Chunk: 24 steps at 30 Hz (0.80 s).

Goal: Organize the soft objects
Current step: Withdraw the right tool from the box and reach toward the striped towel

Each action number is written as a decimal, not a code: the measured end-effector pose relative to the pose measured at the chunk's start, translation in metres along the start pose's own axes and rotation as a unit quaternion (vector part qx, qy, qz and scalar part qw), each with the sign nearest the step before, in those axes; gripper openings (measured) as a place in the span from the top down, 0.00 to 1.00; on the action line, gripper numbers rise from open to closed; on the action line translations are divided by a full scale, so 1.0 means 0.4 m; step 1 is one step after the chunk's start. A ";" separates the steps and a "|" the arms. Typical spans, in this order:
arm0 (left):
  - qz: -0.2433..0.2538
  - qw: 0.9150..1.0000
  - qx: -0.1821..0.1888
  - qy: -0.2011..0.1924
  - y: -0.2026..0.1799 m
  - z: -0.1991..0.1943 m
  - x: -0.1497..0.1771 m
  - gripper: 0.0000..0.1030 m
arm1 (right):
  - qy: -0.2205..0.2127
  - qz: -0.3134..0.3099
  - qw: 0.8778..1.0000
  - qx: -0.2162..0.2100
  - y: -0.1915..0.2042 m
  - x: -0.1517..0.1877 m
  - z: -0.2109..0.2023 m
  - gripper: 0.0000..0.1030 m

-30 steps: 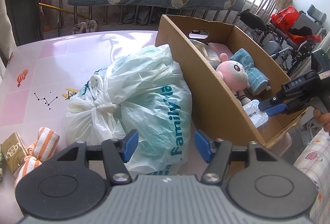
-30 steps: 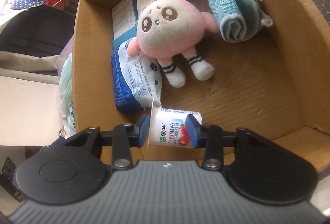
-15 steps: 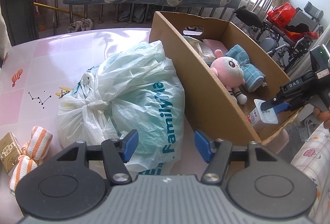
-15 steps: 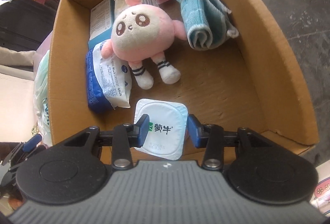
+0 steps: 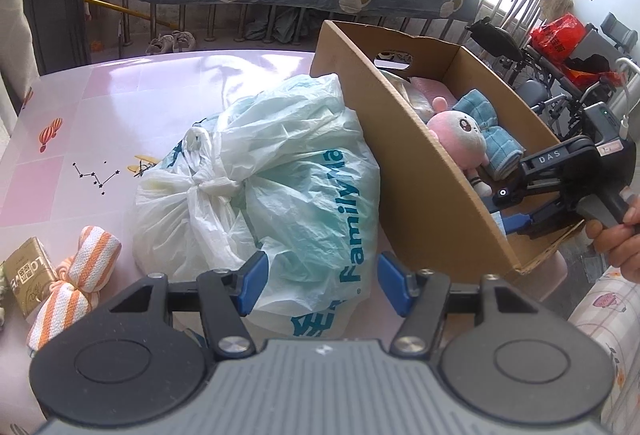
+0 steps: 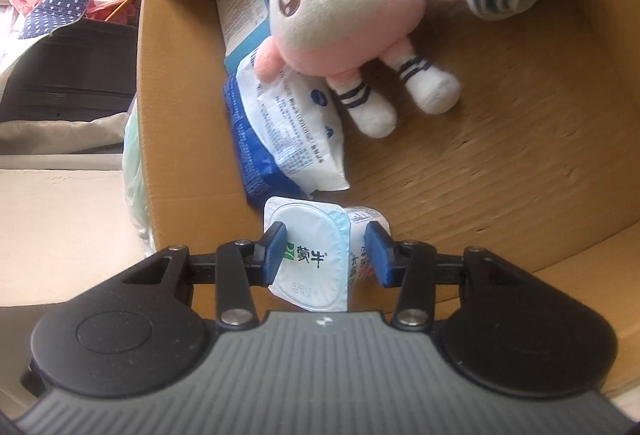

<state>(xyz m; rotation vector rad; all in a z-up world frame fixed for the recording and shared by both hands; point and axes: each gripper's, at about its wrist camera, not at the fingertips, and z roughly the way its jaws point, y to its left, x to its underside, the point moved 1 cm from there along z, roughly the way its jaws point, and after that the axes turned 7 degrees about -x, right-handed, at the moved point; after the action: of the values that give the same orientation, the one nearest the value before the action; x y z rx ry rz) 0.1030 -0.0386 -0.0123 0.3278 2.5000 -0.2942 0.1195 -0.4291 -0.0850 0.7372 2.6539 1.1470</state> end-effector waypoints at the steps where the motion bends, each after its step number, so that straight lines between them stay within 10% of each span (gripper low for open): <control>1: -0.002 1.000 -0.003 -0.001 0.007 -0.004 0.004 0.40 | -0.001 -0.001 1.000 -0.004 0.009 0.006 0.012 0.58; 17: -0.013 0.981 -0.183 -0.066 0.209 -0.180 0.135 0.35 | -0.132 -0.158 0.979 0.012 0.221 0.065 -0.138 0.43; 24: -0.017 0.973 -0.215 -0.075 0.267 -0.181 0.176 0.35 | -0.056 -0.241 0.965 -0.083 0.439 0.136 -0.008 0.41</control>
<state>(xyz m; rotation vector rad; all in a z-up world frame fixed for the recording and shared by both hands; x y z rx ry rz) 0.0404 0.0945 -0.0100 0.0804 2.3426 0.2052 0.1375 -0.3015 0.0462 0.1060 2.4070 1.1245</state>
